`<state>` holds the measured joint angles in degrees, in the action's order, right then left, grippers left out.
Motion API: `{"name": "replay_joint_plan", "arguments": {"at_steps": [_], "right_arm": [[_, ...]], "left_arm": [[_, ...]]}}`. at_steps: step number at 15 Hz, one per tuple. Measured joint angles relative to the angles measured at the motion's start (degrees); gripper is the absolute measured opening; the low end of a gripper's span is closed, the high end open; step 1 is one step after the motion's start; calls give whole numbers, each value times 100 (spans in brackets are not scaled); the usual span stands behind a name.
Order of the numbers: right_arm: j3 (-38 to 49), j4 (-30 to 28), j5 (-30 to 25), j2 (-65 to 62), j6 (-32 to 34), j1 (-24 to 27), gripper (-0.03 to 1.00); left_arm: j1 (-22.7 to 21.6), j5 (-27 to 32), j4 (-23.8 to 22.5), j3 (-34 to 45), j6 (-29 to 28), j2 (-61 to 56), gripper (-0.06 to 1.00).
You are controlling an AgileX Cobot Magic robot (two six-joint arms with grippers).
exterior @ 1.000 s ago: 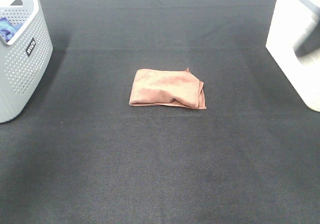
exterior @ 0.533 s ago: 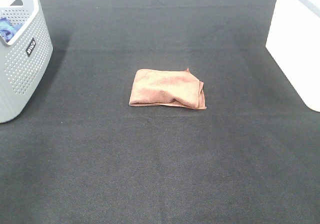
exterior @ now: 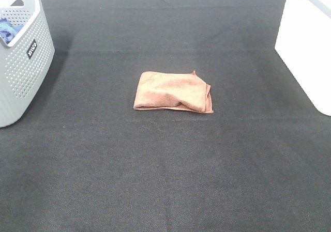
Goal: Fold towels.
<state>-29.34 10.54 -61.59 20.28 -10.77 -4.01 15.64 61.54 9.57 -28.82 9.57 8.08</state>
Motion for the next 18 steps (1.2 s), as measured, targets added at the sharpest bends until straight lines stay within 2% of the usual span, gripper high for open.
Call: {"name": "replay_joint_plan", "arguments": {"at_steps": [12, 16, 18], "right_arm": [[0, 0, 6, 0, 6, 0, 79], [0, 0, 11, -195, 6, 0, 79], [0, 6, 23, -567, 6, 0, 79]], "left_arm": [[-46, -52, 29, 11, 29, 0, 53], [-1014, -63, 29, 11, 34, -332, 53], [-1346, -69, 29, 11, 34, -733, 53]]}}
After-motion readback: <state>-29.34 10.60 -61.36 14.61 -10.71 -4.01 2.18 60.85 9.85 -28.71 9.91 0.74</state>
